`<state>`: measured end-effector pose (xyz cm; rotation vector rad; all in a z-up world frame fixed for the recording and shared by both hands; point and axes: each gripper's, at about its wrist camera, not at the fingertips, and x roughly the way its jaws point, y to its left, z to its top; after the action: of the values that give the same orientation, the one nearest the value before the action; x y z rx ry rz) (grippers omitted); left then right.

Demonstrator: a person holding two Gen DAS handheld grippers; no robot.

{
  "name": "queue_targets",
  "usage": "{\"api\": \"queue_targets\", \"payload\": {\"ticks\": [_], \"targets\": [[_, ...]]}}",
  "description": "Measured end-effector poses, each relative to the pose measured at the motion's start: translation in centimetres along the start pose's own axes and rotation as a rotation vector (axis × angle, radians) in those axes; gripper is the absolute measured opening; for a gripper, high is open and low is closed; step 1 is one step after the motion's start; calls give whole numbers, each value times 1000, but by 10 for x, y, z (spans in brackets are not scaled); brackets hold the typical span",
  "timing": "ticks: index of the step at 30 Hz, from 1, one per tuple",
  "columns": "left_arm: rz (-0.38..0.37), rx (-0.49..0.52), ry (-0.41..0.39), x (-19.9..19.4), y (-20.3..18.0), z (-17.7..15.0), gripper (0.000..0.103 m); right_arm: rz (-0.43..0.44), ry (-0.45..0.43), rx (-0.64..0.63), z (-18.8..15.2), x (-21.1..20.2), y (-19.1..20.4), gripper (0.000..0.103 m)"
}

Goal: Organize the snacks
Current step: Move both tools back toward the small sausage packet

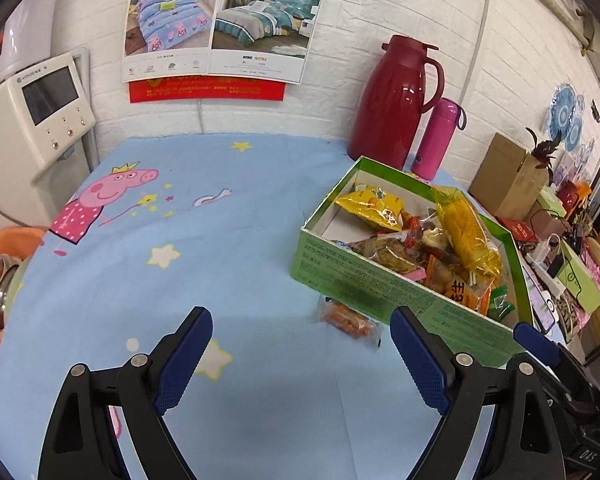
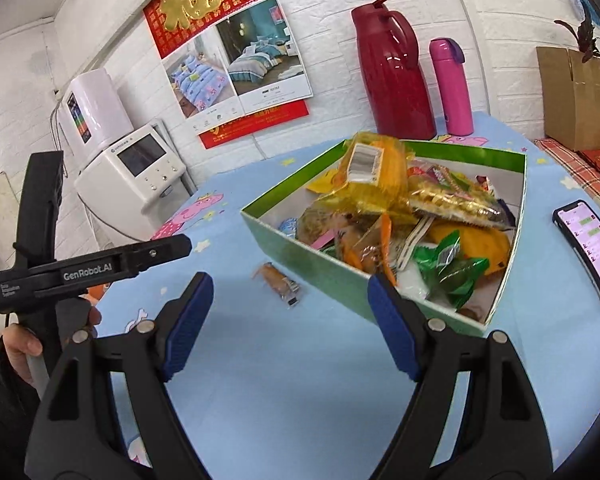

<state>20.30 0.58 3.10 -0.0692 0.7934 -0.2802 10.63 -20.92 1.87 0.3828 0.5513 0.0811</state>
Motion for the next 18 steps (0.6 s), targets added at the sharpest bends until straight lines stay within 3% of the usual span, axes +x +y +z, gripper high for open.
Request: {"api": "queue_targets", "payload": {"ticks": [7,11,16,18], "targets": [[7,28,30,19,1,-7,92,-16,85,3,-13,18,3,79],[-49,60,52,35,-4,-9,91,-13,124,9,-17,29,2,78],[-131,124,99,58,-13,-10,66,-9,160,27,-24,37,-5,77],[-157,155,120,68,-20,-10,63,-9,163,29,-25,38,-7,77]]}}
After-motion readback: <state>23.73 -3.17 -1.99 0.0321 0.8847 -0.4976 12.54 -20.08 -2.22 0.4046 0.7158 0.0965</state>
